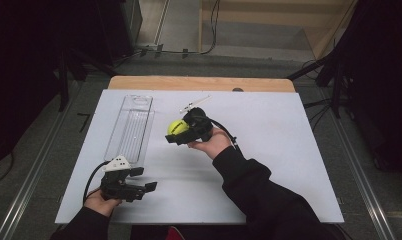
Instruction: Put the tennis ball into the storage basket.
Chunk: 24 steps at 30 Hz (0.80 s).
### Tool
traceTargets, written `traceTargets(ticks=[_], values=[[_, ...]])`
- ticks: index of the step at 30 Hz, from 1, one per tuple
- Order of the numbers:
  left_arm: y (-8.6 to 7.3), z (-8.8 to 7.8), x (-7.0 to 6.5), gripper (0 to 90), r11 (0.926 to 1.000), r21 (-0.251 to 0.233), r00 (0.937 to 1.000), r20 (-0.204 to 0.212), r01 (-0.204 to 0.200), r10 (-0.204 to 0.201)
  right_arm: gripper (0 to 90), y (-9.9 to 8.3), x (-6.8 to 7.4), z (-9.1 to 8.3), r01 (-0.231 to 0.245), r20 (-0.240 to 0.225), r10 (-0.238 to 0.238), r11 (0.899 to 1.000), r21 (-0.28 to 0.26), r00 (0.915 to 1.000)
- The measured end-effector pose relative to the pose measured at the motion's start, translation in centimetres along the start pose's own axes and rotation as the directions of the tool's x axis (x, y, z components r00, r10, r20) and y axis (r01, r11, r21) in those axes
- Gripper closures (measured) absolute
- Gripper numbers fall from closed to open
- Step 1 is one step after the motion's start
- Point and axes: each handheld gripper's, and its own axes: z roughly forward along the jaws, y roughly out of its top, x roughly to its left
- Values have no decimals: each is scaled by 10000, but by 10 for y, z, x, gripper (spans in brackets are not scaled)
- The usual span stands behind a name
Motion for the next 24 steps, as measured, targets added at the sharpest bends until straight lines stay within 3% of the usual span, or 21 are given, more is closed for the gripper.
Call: traceTargets(ticks=[24], values=[[0, -1, 0, 211, 10000, -16, 10000, 49, -13, 13, 231, 31, 10, 27, 139, -9, -139, 9999, 91, 9999]])
